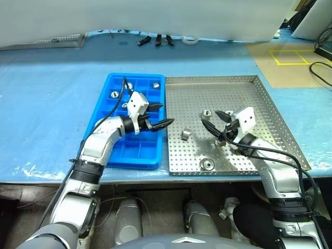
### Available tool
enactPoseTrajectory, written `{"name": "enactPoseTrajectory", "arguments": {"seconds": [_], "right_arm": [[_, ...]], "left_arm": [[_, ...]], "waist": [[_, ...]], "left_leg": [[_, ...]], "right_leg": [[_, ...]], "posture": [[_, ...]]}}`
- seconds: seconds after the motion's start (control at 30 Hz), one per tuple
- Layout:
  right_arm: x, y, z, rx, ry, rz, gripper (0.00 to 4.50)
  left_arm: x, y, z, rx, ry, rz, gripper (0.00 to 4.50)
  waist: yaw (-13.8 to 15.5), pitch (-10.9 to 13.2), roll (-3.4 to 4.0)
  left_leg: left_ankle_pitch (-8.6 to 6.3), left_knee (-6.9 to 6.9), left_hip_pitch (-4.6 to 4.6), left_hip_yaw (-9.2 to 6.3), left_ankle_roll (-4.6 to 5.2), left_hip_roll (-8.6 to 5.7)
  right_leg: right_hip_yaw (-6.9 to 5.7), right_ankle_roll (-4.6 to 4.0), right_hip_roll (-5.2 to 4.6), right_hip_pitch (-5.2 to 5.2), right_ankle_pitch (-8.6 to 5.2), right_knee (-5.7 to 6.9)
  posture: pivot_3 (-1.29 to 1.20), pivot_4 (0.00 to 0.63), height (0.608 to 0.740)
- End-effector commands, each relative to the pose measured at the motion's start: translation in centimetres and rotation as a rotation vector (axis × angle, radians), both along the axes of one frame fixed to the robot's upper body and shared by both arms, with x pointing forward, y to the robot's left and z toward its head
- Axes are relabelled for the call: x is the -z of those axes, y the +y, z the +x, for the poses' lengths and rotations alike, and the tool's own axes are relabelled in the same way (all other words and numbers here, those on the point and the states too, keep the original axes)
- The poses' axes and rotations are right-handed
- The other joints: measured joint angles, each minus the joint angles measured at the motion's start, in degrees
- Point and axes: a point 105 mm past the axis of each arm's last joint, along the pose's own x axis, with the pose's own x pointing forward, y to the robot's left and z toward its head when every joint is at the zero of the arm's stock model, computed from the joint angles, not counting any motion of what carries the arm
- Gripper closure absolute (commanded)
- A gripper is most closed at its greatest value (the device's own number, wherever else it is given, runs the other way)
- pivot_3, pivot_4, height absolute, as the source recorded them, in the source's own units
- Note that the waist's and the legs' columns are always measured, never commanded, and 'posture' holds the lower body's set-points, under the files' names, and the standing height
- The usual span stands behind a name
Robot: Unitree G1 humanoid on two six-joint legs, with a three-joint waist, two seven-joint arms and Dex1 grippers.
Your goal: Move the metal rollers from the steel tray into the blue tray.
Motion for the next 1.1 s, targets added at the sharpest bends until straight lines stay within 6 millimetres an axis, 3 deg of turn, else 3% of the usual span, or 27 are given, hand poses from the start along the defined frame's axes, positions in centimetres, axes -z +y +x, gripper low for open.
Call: {"name": "enactPoseTrajectory", "arguments": {"seconds": [0.03,0.47,0.63,0.9,1.1], "right_arm": [[-1.3,-0.1,0.1,-0.006,-0.055,-0.001,1.15],[-1.2,-0.1,0.2,-0.008,-0.054,0.0,1.15],[-1.5,-0.2,0.2,0.005,-0.07,0.001,1.15],[-2.7,-0.2,-1.2,-0.018,-0.095,-0.002,1.15],[-3.2,-1.3,-2.6,0.001,-0.092,-0.016,1.15]], "left_arm": [[-1.0,0.1,0.0,-0.001,-0.041,-0.016,0.45],[-1.0,0.1,0.0,0.002,-0.039,-0.012,0.45],[-2.2,-0.6,0.3,0.051,-0.05,-0.005,0.45],[-3.7,-2.7,0.7,0.214,-0.065,0.077,0.45],[-2.3,-5.5,1.3,0.362,-0.08,0.277,0.45]], "waist": [[0.0,0.0,0.0],[0.01,0.0,0.0],[-0.03,0.0,0.0],[-0.17,0.0,0.0],[-0.36,0.0,0.0]], "left_leg": [[0.0,0.0,0.0,0.0,0.0,0.0],[0.01,0.0,-0.02,-0.03,-0.01,-0.01],[0.01,0.0,-0.03,-0.04,-0.01,-0.01],[0.15,-0.02,-0.06,-0.04,-0.01,-0.09],[0.24,-0.04,-0.04,-0.04,-0.01,-0.18]], "right_leg": [[0.0,0.0,0.0,0.0,0.0,0.0],[-0.04,0.0,-0.01,0.01,0.0,0.0],[-0.06,0.0,-0.02,0.01,0.0,0.0],[-0.11,0.01,-0.07,0.04,-0.01,0.0],[-0.11,0.05,-0.11,0.09,-0.02,0.0]], "posture": [[0.04,0.15,0.74],[0.04,0.15,0.74],[-0.01,0.15,0.74],[-0.1,0.15,0.74],[-0.18,0.15,0.74]]}}
